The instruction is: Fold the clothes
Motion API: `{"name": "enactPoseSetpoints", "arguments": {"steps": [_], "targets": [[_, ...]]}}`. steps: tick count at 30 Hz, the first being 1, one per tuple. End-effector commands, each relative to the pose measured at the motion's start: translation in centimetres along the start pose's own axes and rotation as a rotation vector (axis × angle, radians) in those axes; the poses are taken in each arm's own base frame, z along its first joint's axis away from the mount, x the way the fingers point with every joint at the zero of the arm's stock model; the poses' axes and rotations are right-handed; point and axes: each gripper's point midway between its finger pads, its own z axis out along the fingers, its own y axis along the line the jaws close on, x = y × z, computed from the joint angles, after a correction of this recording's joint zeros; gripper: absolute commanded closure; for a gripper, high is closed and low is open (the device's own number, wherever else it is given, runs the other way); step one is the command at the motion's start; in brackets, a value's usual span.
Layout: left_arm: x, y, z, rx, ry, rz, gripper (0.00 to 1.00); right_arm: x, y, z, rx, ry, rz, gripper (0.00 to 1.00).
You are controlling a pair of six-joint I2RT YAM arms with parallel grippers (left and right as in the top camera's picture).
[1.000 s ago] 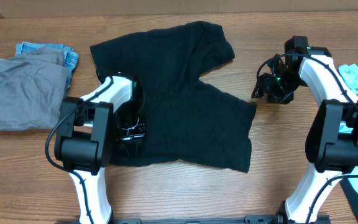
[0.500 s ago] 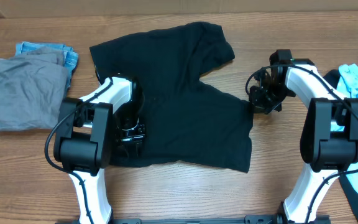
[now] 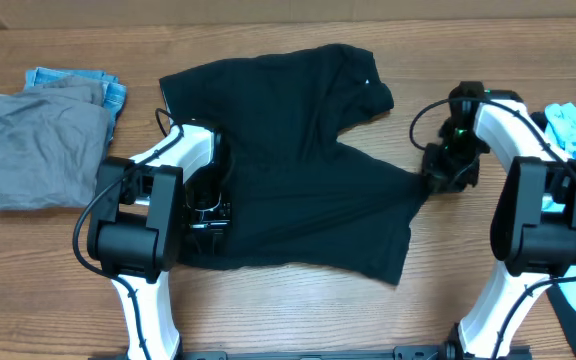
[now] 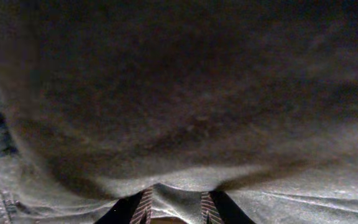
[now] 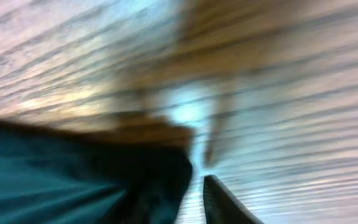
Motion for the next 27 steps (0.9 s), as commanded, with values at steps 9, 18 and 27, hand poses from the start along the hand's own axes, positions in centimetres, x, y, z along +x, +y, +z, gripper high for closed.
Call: {"name": "enactPoseSetpoints", "arguments": {"steps": [9,18,27], "targets": [[-6.4,-2.4,-11.4,0.135,-0.361,-0.014,0.63,-9.9,8.8,-17.9,-0.46,-0.63,-0.239,0.49],[-12.6,-4.8,-18.1,0.277,-0.706,-0.018,0.28,-12.3,17.6,-11.0,-0.522,-0.603,-0.403,0.36],[-12.4,-4.8,-17.9,0.274,-0.697,-0.018,0.26,-12.1,19.0,-5.0,-0.509,-0.486,-0.409,0.86]]}}
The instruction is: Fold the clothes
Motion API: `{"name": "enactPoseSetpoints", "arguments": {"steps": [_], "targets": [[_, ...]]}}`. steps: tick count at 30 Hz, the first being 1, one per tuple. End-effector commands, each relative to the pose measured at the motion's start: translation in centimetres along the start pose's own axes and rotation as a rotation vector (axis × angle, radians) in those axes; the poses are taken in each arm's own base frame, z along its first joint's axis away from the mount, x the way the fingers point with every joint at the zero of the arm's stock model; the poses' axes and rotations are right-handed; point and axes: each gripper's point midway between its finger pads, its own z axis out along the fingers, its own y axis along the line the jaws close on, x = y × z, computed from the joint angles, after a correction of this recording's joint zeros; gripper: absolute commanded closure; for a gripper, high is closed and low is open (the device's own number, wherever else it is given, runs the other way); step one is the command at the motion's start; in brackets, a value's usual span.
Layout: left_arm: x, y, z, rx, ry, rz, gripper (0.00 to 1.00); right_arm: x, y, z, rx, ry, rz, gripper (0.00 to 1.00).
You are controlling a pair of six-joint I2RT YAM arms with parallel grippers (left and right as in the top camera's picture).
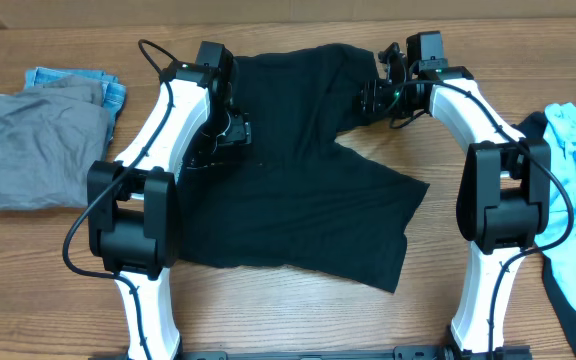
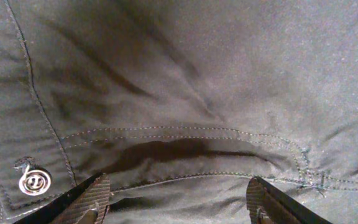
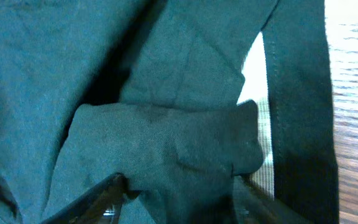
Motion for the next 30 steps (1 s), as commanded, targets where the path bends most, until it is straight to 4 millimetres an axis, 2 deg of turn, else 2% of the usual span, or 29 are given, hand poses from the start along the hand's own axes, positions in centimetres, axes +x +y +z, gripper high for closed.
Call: {"name": "enactPoseSetpoints", "arguments": {"steps": [1,3,5,7,10,11,13,14,16,18,19,20,22,24,26,30], "targets": [[-1.0,-0.1,-1.8,0.023,-0.048,-0.023,0.25,-0.4,0.1,-0.2,-0.012,-0.007,0.003,0.95],[-1.0,-0.1,-1.8,0.023,-0.047,-0.023,0.25,-0.2,-0.6,-0.7,0.004,0.003,0.027,0.96],[-1.0,-0.1,-1.8,0.023,-0.047,-0.022,0.25,0.0,-3.6,-3.3,0.104,0.007,0.165,0.96],[-0.8,-0.1,-1.8,0.02,-0.039,-0.023,0.27,2.4,-6.3,-6.2,0.155,0.088,0.34,0.94],[-0.3,0.1,-1.8,0.013,-0.02,-0.021,0.27,7.5,-8.7,-8.2,0.261,0.259,0.474,0.9],[-0.3,0.1,-1.8,0.013,-0.019,-0.021,0.27,8.1,-9.2,-8.5,0.299,0.279,0.478,0.84],[-0.2,0.1,-1.8,0.012,-0.017,-0.022,0.27,8.6,-9.5,-8.8,0.326,0.296,0.479,0.61],[-0.1,0.2,-1.8,0.01,-0.012,-0.022,0.27,9.0,-9.6,-9.0,0.336,0.312,0.481,0.56],[0.1,0.2,-1.8,0.008,-0.005,-0.022,0.27,9.7,-10.9,-9.8,0.427,0.331,0.476,0.55],[0.0,0.3,-1.8,0.005,-0.007,-0.022,0.27,8.7,-12.2,-10.9,0.5,0.296,0.464,0.51],[0.0,0.3,-1.8,0.005,-0.008,-0.022,0.27,7.5,-12.3,-12.0,0.523,0.266,0.455,0.49],[0.0,0.3,-1.8,0.005,-0.009,-0.022,0.27,4.2,-11.6,-13.6,0.518,0.181,0.429,0.46],[-0.1,0.2,-1.8,0.007,-0.012,-0.022,0.27,0.6,-10.6,-14.9,0.491,0.076,0.385,0.41],[-0.1,0.2,-1.8,0.007,-0.012,-0.022,0.26,-1.6,-9.3,-14.5,0.402,0.015,0.317,0.36],[-0.1,0.2,-1.8,0.007,-0.013,-0.022,0.26,-1.8,-9.3,-13.3,0.366,0.006,0.314,0.36],[-0.1,0.2,-1.8,0.007,-0.013,-0.022,0.26,-0.1,-9.4,-10.0,0.293,0.099,0.33,0.36]]}}
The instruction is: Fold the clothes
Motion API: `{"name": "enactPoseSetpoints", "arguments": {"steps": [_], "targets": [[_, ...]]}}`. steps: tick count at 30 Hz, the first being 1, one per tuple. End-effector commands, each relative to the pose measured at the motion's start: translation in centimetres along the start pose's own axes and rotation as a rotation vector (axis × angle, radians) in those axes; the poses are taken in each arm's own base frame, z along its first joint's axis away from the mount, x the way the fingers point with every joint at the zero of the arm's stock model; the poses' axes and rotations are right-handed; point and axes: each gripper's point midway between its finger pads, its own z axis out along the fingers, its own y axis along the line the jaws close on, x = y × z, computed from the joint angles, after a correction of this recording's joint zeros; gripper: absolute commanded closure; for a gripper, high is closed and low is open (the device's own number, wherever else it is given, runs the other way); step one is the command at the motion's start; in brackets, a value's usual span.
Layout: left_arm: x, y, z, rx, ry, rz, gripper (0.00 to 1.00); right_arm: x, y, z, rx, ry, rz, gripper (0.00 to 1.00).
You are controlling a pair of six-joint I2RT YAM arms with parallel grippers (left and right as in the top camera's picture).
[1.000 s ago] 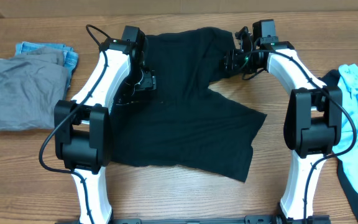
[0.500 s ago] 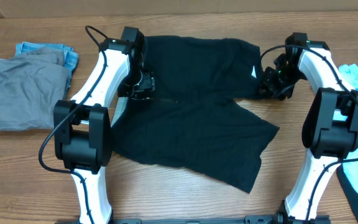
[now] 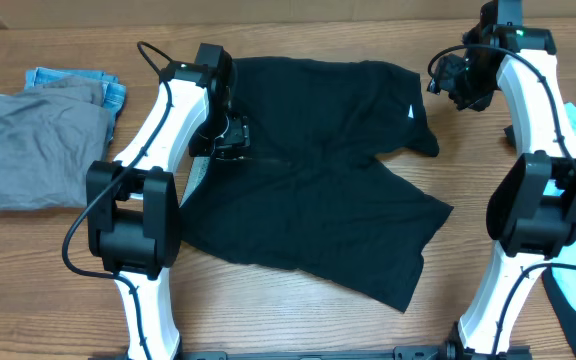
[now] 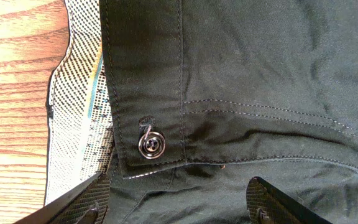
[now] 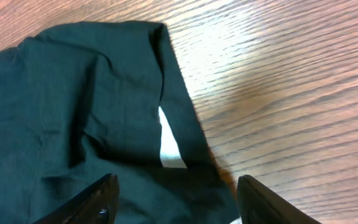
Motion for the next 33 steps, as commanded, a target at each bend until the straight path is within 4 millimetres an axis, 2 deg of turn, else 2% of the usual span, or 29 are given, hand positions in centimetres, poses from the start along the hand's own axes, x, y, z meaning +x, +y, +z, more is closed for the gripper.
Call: {"name": "enactPoseSetpoints", "arguments": {"steps": [1,2,4,5,6,7,8,9,12,14,17,18,19,20,22,24,25,26,29,31,33], "targets": [[-0.8,-0.2,-1.8,0.02,-0.048,-0.015,0.26,1.9,0.4,2.8,-0.056,0.107,-0.005,0.36],[-0.8,-0.2,-1.8,0.02,-0.048,-0.015,0.26,2.9,0.0,3.7,-0.045,0.156,0.005,0.36],[-0.8,-0.2,-1.8,0.02,-0.048,-0.015,0.26,3.8,-0.3,4.5,-0.036,0.194,0.009,0.39],[-0.8,-0.2,-1.8,0.02,-0.047,-0.015,0.26,4.0,-0.4,4.7,-0.034,0.204,0.012,0.45],[-0.8,-0.2,-1.8,0.02,-0.047,-0.015,0.26,4.2,-0.4,4.6,-0.032,0.214,0.011,0.59],[-0.8,-0.2,-1.8,0.02,-0.047,-0.015,0.26,4.6,-0.5,4.6,-0.028,0.228,0.013,0.78],[-0.8,-0.2,-1.8,0.02,-0.046,-0.015,0.26,5.0,-0.6,4.4,-0.026,0.247,-0.003,0.87],[-0.7,-0.2,-1.8,0.018,-0.044,-0.015,0.26,5.5,-0.7,4.3,-0.024,0.268,-0.019,0.91],[-0.7,-0.2,-1.8,0.018,-0.04,-0.015,0.26,8.5,-2.1,3.3,0.048,0.392,-0.024,0.91],[-0.5,-0.1,-1.8,0.015,-0.033,-0.016,0.26,9.8,-4.2,2.4,0.166,0.448,-0.031,0.91],[-0.5,-0.1,-1.8,0.015,-0.033,-0.016,0.26,10.8,-4.4,1.9,0.179,0.494,-0.024,0.88],[-0.4,-0.1,-1.7,0.014,-0.03,-0.016,0.26,10.3,-4.3,2.2,0.174,0.471,-0.027,0.9],[-0.4,-0.1,-1.7,0.013,-0.029,-0.016,0.26,8.9,-4.0,2.5,0.162,0.413,-0.042,0.9],[-0.5,-0.1,-1.8,0.015,-0.034,-0.016,0.26,7.0,-3.4,2.1,0.147,0.341,-0.053,0.9],[-1.1,-0.3,-1.8,0.024,-0.059,-0.014,0.27,2.4,-0.9,0.1,0.055,0.177,-0.109,0.87],[-2.5,-0.8,-1.9,0.044,-0.116,-0.01,0.27,1.0,2.0,-0.4,-0.071,0.116,-0.182,0.84],[-3.7,-1.2,-2.1,0.06,-0.165,-0.006,0.27,1.1,2.8,-0.1,-0.095,0.119,-0.191,0.84],[-5.7,-2.3,-2.6,0.112,-0.244,0.004,0.27,1.9,3.4,1.1,-0.094,0.147,-0.203,0.84],[-9.5,-4.3,-4.2,0.201,-0.409,0.028,0.27,3.4,4.4,4.0,-0.093,0.204,-0.229,0.84],[-10.9,-4.7,-5.0,0.219,-0.476,0.034,0.27,3.8,5.4,5.2,-0.1,0.21,-0.253,0.85],[-11.6,-5.0,-4.3,0.226,-0.492,0.036,0.32,4.6,6.2,6.1,-0.1,0.231,-0.269,0.85]]}}
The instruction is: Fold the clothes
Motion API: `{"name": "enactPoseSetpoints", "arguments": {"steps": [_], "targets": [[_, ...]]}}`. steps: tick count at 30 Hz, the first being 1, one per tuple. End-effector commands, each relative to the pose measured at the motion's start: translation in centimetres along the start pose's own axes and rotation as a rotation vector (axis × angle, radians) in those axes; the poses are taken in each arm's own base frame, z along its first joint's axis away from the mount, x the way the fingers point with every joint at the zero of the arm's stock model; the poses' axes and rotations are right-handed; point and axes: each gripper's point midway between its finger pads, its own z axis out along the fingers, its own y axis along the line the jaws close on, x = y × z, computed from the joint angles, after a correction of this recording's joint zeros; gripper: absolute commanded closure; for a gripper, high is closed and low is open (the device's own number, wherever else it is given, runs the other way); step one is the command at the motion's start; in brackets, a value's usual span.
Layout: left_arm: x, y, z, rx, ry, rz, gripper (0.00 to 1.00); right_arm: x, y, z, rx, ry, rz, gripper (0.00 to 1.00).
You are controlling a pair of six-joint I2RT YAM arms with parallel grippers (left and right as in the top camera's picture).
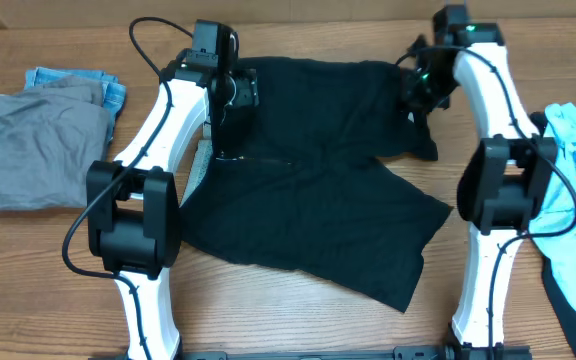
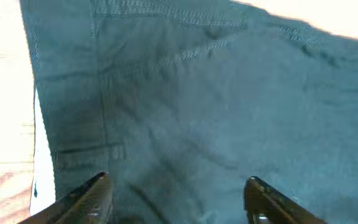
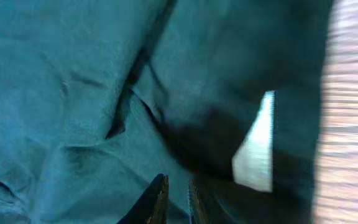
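Observation:
The black shorts (image 1: 318, 170) lie spread on the wooden table (image 1: 288, 320), waistband at the far side and legs toward me. My left gripper (image 1: 240, 88) hovers over the far left corner of the waistband. It is open, its fingers (image 2: 98, 190) wide apart above the dark cloth (image 2: 185, 106). My right gripper (image 1: 415, 95) is at the far right corner. Its fingers (image 3: 159, 190) are nearly together on a fold of the cloth, just left of a white label (image 3: 255, 146).
A grey garment (image 1: 28, 140) lies on blue denim (image 1: 73, 80) at the left. A light blue garment lies at the right edge beside the right arm's base.
My left gripper moved from the buttoned left end of the waistband up to its far left corner, still open. My right gripper moved from bare table onto the shorts' far right corner and shut.
First the shorts lay bunched, my left gripper shut on cloth at their near left and my right at their right edge. Then both grippers were open at the far part. After that the shorts lay wider. Now both grippers are at the waistband corners.

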Motion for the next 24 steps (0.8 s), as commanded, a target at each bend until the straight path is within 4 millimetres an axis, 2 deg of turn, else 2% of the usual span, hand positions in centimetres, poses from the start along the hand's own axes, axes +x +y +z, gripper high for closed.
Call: {"name": "enactPoseSetpoints", "arguments": {"steps": [1,5,7,10,12,14,16,18,19,21,23,24], "targets": [[-1.2,-0.4,0.2,0.03,-0.036,-0.009,0.34,0.7,0.7,1.8,-0.012,0.04,-0.02,0.85],[1.0,-1.2,2.8,0.102,0.053,-0.016,0.34,1.3,0.3,3.9,-0.009,0.069,-0.008,0.84],[2.2,-1.2,4.0,0.1,0.092,-0.017,0.34,1.5,0.2,4.0,-0.009,0.077,-0.005,0.85],[5.6,-0.4,7.0,0.081,0.199,-0.029,0.34,1.8,0.2,4.0,-0.008,0.089,-0.002,0.85],[6.8,0.2,7.4,0.058,0.242,-0.036,0.34,1.8,-0.4,4.0,0.028,0.087,0.006,0.84],[7.7,2.2,7.1,-0.026,0.28,-0.05,0.34,2.2,-2.1,4.3,0.103,0.096,0.033,0.81],[8.6,3.9,6.7,-0.085,0.316,-0.065,0.34,3.5,-3.3,5.3,0.111,0.134,0.057,0.8],[9.1,5.2,6.4,-0.107,0.344,-0.1,0.35,6.2,-5.3,7.4,0.122,0.207,0.101,0.77],[9.5,5.5,6.4,-0.111,0.354,-0.107,0.36,7.5,-7.0,7.9,0.171,0.233,0.162,0.77],[10.9,6.5,6.5,-0.129,0.394,-0.123,0.38,9.4,-11.8,7.3,0.328,0.265,0.291,0.72],[11.9,7.3,6.5,-0.139,0.418,-0.136,0.38,9.7,-16.2,5.7,0.417,0.246,0.385,0.55],[12.0,7.5,6.5,-0.142,0.423,-0.141,0.38,9.8,-17.3,5.4,0.401,0.239,0.418,0.43]]}}
